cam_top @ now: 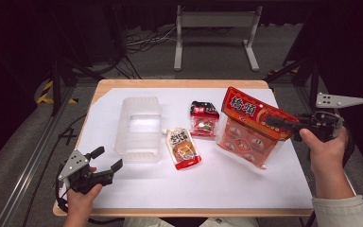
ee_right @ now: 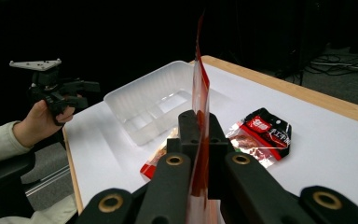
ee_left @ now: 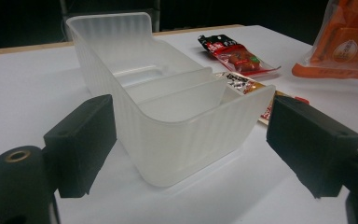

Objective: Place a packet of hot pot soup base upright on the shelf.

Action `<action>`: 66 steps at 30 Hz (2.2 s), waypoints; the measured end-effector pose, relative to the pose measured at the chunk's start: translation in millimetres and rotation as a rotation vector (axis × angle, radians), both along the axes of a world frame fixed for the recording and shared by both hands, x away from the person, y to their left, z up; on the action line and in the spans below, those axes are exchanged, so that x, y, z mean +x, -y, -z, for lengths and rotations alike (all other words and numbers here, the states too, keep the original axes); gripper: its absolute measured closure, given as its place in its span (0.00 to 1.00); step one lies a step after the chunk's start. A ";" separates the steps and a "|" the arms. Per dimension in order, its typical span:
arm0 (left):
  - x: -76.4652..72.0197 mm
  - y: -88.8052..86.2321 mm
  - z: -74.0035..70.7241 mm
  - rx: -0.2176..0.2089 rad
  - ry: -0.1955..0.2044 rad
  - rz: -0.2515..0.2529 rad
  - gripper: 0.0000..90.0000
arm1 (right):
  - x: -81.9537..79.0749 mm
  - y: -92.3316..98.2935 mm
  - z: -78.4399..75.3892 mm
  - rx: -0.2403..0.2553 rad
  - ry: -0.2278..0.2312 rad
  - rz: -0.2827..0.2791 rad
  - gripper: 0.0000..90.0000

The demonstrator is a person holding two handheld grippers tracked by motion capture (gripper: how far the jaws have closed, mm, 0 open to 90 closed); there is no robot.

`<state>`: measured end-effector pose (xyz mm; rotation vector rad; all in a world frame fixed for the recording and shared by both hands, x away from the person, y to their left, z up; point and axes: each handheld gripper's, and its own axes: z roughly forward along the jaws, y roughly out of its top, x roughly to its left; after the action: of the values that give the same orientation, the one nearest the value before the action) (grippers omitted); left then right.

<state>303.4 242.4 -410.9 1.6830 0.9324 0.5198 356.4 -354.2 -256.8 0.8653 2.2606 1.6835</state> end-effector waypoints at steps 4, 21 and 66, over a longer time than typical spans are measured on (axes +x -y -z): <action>-0.1 0.2 -0.1 0.001 -0.001 -0.001 0.18 | 2.2 -1.4 -3.5 -0.005 0.006 0.000 1.00; 0.6 1.4 0.1 0.005 -0.001 0.001 0.19 | 21.8 -17.0 -27.2 -0.028 0.046 0.029 1.00; 1.0 -0.1 2.7 0.018 -0.012 0.019 0.19 | 104.5 -147.5 -66.5 -0.002 0.098 -0.062 1.00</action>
<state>304.3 242.5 -413.6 1.7111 0.9215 0.5075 460.9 -206.6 -190.3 0.7030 2.2450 1.7104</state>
